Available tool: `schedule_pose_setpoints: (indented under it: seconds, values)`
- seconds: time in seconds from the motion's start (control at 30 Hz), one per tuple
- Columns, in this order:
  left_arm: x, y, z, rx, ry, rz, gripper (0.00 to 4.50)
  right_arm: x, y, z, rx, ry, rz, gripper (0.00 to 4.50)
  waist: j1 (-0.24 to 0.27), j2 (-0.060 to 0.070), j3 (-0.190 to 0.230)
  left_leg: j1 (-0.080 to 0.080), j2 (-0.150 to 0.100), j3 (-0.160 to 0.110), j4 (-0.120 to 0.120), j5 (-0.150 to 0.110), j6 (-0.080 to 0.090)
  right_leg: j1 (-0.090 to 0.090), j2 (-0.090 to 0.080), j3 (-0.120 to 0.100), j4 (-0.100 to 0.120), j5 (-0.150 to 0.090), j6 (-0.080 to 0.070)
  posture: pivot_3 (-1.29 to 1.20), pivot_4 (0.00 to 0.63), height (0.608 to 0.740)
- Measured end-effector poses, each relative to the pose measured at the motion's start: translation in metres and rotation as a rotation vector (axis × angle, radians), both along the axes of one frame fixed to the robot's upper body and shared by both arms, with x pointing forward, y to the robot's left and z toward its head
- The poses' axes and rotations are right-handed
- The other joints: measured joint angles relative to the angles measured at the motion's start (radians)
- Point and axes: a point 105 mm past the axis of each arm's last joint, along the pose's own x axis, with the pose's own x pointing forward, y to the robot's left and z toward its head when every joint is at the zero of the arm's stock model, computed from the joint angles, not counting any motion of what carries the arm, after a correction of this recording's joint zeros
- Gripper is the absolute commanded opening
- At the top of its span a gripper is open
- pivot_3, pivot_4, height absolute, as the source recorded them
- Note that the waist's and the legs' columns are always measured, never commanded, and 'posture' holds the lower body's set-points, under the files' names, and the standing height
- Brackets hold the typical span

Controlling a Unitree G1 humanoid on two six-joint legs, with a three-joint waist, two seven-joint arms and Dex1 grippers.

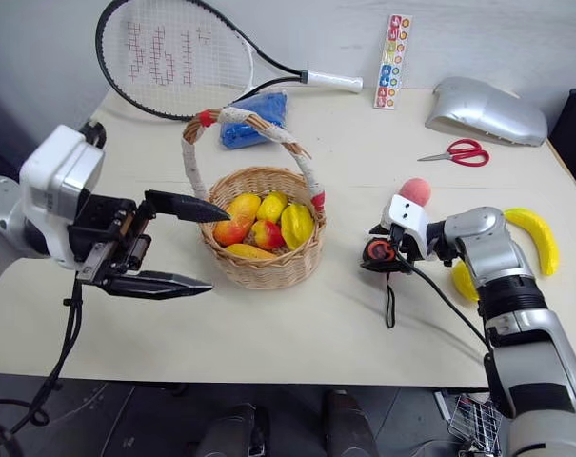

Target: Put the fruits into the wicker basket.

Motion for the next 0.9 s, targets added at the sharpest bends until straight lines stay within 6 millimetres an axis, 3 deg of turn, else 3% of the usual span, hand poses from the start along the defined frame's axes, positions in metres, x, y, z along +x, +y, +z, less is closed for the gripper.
schedule_pose_setpoints:
  seconds: [0.1, 0.23, 0.4, 0.47, 0.53, 0.6, 0.67, 0.73, 0.83, 0.9]
  values:
    - [0.000, 0.000, 0.000, 0.000, 0.000, 0.002, 4.50, 0.000, -0.004, -0.005, -0.025, 0.007, -0.012, 4.44, 0.000, 0.000, 0.000, 0.000, 0.001, 0.000, 0.000, 0.000, 0.000, 0.000, 0.000, 0.000, 0.000, 0.000, 0.000, 0.00, 0.150, 0.740]
    - [0.001, 0.000, 0.000, -0.003, -0.003, 0.004, 4.50, 0.001, -0.008, -0.010, -0.043, -0.002, -0.023, 3.72, -0.002, 0.000, 0.000, 0.000, 0.001, 0.000, 0.001, 0.000, -0.001, 0.000, 0.000, 0.000, 0.001, 0.000, 0.000, 0.00, 0.150, 0.740]
    - [0.005, -0.004, 0.005, -0.014, -0.026, -0.003, 4.50, -0.002, -0.012, -0.011, 0.002, -0.003, -0.056, 3.72, 0.000, 0.000, 0.000, 0.001, 0.001, 0.000, 0.002, 0.000, -0.001, 0.001, 0.001, 0.000, 0.001, 0.000, 0.000, 0.00, 0.150, 0.740]
    - [0.009, -0.006, 0.005, -0.031, -0.016, -0.006, 4.50, -0.004, -0.014, -0.005, 0.082, -0.016, -0.101, 3.72, 0.003, 0.000, 0.000, 0.000, 0.001, 0.000, 0.002, 0.000, -0.001, 0.001, 0.001, 0.000, 0.001, 0.000, 0.000, 0.00, 0.150, 0.740]
    - [0.010, -0.010, 0.003, -0.047, -0.009, -0.019, 4.50, -0.003, -0.022, 0.015, 0.173, -0.074, -0.176, 3.72, 0.003, 0.000, 0.000, -0.001, 0.001, 0.000, 0.002, 0.000, -0.001, 0.000, 0.000, 0.000, 0.001, 0.000, 0.000, 0.00, 0.150, 0.740]
    - [0.010, -0.013, 0.003, -0.054, -0.010, -0.026, 4.50, -0.004, -0.041, 0.045, 0.234, -0.150, -0.277, 3.72, 0.004, 0.001, 0.001, -0.001, 0.001, 0.000, 0.002, 0.000, -0.001, 0.000, -0.002, 0.000, 0.001, 0.000, 0.000, 0.00, 0.150, 0.740]
    - [0.011, -0.016, 0.005, -0.072, -0.016, -0.029, 4.50, -0.016, -0.075, 0.074, 0.264, -0.227, -0.409, 3.72, 0.011, 0.001, 0.001, -0.001, 0.001, -0.002, 0.001, -0.001, -0.001, 0.000, -0.006, -0.002, 0.000, 0.000, 0.000, 0.00, 0.150, 0.740]
    - [0.012, -0.018, 0.006, -0.090, -0.019, -0.032, 4.50, -0.035, -0.115, 0.088, 0.248, -0.269, -0.562, 3.72, 0.025, 0.001, 0.001, -0.002, 0.001, -0.002, 0.001, -0.001, 0.000, 0.000, -0.006, -0.002, -0.002, 0.000, 0.000, 0.00, 0.150, 0.740]
    - [0.015, -0.020, 0.008, -0.117, -0.031, -0.027, 4.50, -0.082, -0.193, 0.071, 0.141, -0.232, -0.904, 3.72, 0.045, 0.001, 0.000, -0.002, -0.001, -0.002, 0.001, -0.002, 0.000, 0.001, -0.005, -0.003, -0.004, 0.000, 0.000, 0.00, 0.150, 0.740]
    - [0.021, -0.019, 0.008, -0.133, -0.027, -0.008, 4.50, -0.106, -0.224, 0.054, 0.095, -0.191, -1.059, 3.72, 0.042, 0.001, 0.000, -0.001, -0.005, 0.000, 0.002, -0.003, 0.002, 0.002, 0.000, 0.000, -0.004, 0.000, 0.001, 0.00, 0.150, 0.740]
